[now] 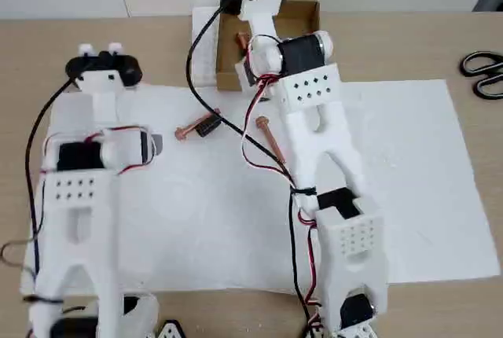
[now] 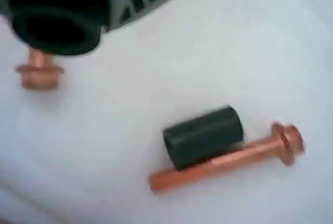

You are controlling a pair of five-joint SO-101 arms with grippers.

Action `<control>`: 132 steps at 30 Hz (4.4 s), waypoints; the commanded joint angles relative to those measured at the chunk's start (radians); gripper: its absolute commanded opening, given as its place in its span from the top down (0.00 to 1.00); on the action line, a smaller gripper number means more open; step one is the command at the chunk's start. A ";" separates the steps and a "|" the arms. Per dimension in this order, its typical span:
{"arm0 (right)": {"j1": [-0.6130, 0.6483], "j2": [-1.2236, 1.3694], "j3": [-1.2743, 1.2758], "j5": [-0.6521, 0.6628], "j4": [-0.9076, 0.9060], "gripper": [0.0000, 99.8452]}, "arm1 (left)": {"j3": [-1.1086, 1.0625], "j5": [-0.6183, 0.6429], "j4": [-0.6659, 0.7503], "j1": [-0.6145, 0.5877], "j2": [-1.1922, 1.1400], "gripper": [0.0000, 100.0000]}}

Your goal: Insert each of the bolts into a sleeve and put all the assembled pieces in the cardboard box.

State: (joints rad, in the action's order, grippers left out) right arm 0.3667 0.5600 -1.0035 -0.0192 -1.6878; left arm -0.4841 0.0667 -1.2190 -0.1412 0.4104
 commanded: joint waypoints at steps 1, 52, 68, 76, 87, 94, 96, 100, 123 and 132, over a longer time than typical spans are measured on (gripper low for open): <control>-0.101 -0.107 0.143 0.028 -0.007 1.00 | 0.101 0.009 -0.015 0.021 -0.098 0.80; -0.239 0.088 0.479 0.071 0.027 0.83 | 0.116 0.064 -0.054 0.126 -0.118 0.80; -0.223 0.194 0.473 0.068 0.031 0.97 | 0.116 0.064 -0.055 0.126 -0.118 0.80; -0.243 0.108 0.473 0.072 0.002 1.00 | 0.120 0.069 -0.051 0.130 -0.118 0.80; -0.323 -0.208 0.479 0.098 -0.008 1.00 | 0.340 0.216 -0.006 0.321 -0.276 0.80; -0.400 -0.214 0.479 0.095 -0.008 1.00 | 0.742 0.373 -0.140 0.417 -0.701 0.80; -0.407 -0.214 0.479 0.095 -0.008 1.00 | 0.854 0.443 -0.166 0.440 -0.804 0.80; -0.409 -0.214 0.479 0.095 -0.008 1.00 | 1.013 0.565 -0.218 0.499 -0.977 0.80; -0.409 -0.206 0.479 0.098 -0.007 1.00 | 1.262 0.706 -0.279 0.520 -1.234 0.86; -0.409 -0.206 0.497 0.098 -0.004 1.00 | 1.264 0.706 -0.264 0.520 -1.278 0.90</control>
State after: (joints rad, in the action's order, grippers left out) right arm -0.0322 0.4204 -0.5155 0.0683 -1.6878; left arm 0.7419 0.7710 -1.4937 0.3882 -0.8753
